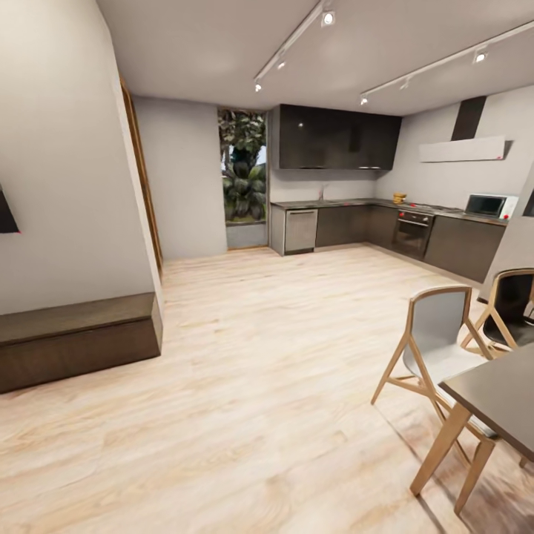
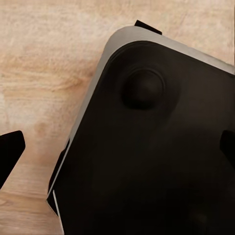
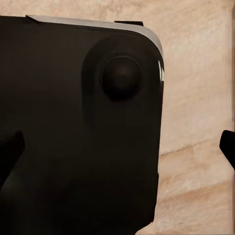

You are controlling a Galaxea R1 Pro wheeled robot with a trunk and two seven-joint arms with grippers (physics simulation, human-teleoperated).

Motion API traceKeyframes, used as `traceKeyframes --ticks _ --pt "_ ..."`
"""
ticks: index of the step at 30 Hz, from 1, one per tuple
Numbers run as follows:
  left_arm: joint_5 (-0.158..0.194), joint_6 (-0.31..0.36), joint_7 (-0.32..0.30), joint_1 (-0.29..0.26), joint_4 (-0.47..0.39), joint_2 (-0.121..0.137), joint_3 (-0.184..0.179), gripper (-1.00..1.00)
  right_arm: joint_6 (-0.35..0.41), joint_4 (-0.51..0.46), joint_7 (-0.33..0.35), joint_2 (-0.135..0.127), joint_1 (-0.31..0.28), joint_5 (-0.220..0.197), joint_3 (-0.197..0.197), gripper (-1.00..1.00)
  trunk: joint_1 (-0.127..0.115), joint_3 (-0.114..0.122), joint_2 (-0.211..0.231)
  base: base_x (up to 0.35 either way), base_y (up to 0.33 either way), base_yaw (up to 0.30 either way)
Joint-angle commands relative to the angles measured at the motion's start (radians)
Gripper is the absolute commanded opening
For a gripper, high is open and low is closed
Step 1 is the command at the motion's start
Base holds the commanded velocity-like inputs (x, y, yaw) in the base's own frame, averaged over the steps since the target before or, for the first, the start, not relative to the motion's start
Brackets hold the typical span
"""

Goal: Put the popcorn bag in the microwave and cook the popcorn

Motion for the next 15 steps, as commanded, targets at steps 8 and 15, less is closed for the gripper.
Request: traceKeyframes --ticks 8,15 --pt "-0.001 -0.001 0.001 0.000 -0.001 -0.001 0.006 1.00 -0.003 0.000 0.000 0.001 0.000 0.001 0.000 1.00 0.001 -0.001 0.000 0.322 -0.078 0.000" --pt "-0.001 -0.001 0.001 0.000 -0.001 -0.001 0.006 1.00 -0.003 0.000 0.000 0.002 0.000 0.001 0.000 1.00 0.001 -0.001 0.000 0.322 -0.042 0.000"
